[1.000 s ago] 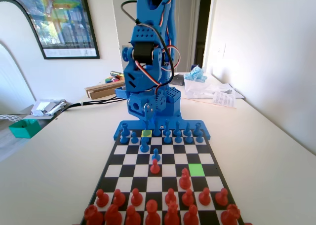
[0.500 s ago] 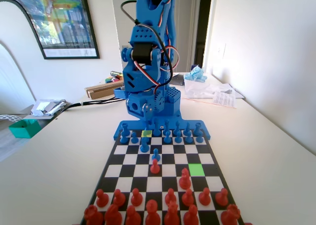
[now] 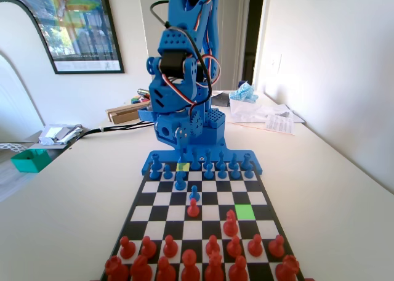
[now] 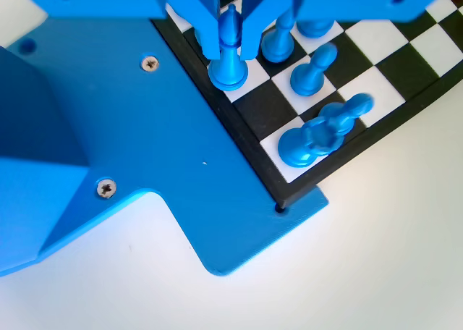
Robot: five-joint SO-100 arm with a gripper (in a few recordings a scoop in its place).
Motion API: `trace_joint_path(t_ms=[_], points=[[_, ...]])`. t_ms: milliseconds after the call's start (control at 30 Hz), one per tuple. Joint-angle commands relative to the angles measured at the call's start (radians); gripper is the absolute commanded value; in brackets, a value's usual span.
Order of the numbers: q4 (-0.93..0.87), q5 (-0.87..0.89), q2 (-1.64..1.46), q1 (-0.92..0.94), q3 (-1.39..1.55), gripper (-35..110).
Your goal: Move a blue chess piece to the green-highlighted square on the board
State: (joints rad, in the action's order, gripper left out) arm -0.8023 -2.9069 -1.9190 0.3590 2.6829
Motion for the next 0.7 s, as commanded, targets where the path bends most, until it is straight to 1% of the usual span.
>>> trace_joint_path(t_ms=[0, 167, 300, 500, 667], points=[[-0.153, -0.003, -0.014, 0.009, -0.132, 1], [-0.371, 0.061, -0.029, -0.025, -0.302, 1], [-0.531, 0.160, -0.034, -0.078, -0.442, 1], [-0.635, 0.442, -0.034, -0.216, -0.591, 1], [-0.643, 0.742, -0.032, -0.353, -0.669, 1]])
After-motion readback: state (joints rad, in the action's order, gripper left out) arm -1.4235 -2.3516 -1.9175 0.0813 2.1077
